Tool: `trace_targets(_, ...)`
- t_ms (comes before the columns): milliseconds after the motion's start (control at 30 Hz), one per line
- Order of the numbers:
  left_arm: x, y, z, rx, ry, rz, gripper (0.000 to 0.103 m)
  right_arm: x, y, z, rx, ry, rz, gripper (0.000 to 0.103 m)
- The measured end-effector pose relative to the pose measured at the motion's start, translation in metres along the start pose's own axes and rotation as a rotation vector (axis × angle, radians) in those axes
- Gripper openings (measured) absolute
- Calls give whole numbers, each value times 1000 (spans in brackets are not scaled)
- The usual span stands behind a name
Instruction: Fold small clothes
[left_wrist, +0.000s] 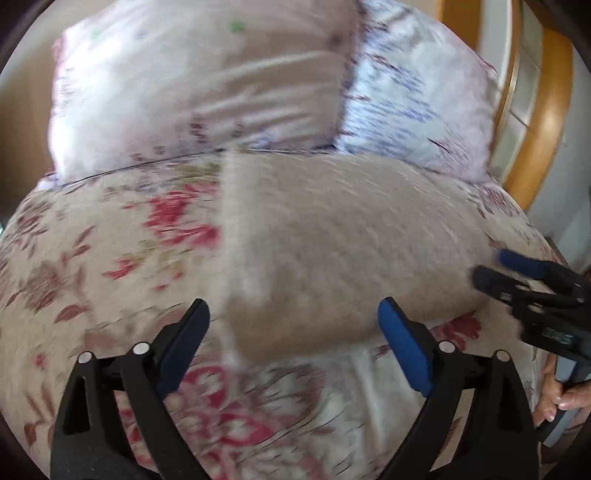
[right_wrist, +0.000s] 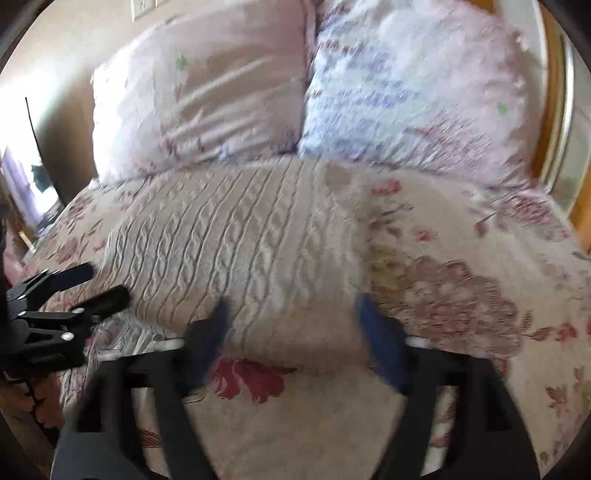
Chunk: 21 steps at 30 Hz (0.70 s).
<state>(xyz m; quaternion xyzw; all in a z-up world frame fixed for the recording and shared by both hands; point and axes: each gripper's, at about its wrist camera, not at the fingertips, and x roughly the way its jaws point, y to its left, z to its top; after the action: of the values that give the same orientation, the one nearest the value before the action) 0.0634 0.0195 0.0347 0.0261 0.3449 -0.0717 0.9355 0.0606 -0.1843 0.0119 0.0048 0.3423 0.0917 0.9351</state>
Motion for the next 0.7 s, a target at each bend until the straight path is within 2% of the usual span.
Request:
trace_targets(67,-7,14,-4,-37,-4,36,96,-11,3,-3,-18,-47,-20,95)
trace_targets(133,-11,26,-10,-77,8,72,99,-16,5,-5,-25,-63,-55,102)
trace_targets(200,-14,34,-15,-106,16,91,100,-20,9,-10,-31,-76,-96,102)
trace_targets(367,-16,32,-26,-106,48,91,101,-17,17,-22,-50,-47,-173,102)
trace_targets(467,-13,24,-30,-86,69,108,101,-11,18,-29,-37,-5,-150,102)
trace_targets(600,-6,13,-33,-63,96,93,101,-4,18,-35,-5,42,-113,102)
trace_targets(700,1,4,-35,-33,118,117,101,0,21,-37,-3,60,-111,102)
